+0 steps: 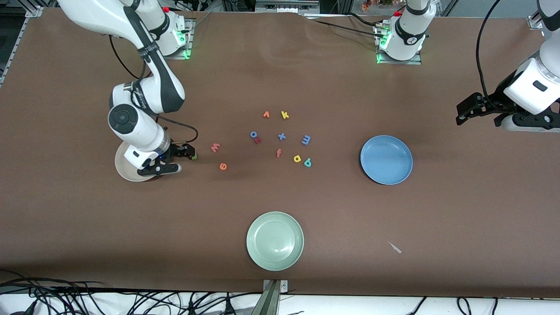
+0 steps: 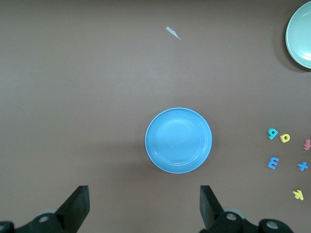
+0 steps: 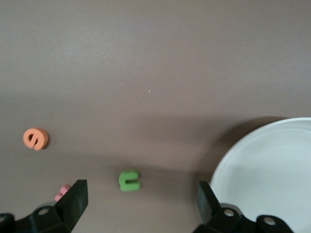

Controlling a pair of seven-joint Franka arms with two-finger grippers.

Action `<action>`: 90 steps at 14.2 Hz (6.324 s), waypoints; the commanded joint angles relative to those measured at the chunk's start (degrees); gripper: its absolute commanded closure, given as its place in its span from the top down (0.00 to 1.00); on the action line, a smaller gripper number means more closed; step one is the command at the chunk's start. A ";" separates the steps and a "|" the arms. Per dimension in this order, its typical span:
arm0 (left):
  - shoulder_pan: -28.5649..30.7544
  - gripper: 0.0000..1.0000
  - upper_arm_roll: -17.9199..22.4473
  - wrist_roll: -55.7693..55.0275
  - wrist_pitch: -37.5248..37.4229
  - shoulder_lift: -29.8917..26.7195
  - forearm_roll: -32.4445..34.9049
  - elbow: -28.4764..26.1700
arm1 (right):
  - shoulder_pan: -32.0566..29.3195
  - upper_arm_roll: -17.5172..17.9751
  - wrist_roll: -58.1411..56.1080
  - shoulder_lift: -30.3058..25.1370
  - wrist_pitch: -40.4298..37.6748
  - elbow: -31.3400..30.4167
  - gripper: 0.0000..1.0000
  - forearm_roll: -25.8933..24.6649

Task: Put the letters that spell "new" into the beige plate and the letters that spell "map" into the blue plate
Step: 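Grasp the green letter with the right gripper while the left gripper reaches letters, then drop the green letter on the cream plate while the left gripper places blue E, then grasp the orange letter with the right gripper while the left gripper reaches teal b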

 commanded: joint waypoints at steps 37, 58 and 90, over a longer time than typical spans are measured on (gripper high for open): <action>-29.37 0.99 -9.51 -26.83 47.00 33.56 1.80 -15.99 | -1.48 0.17 6.80 5.68 -20.36 12.49 0.20 5.71; -14.36 0.00 -9.15 -2.70 29.53 23.46 9.38 -15.28 | -0.18 0.60 8.73 7.35 -20.24 18.13 1.00 5.97; -12.83 1.00 -13.55 -65.38 27.66 39.18 1.20 0.71 | 8.71 0.96 24.74 15.09 -4.73 16.99 0.13 9.22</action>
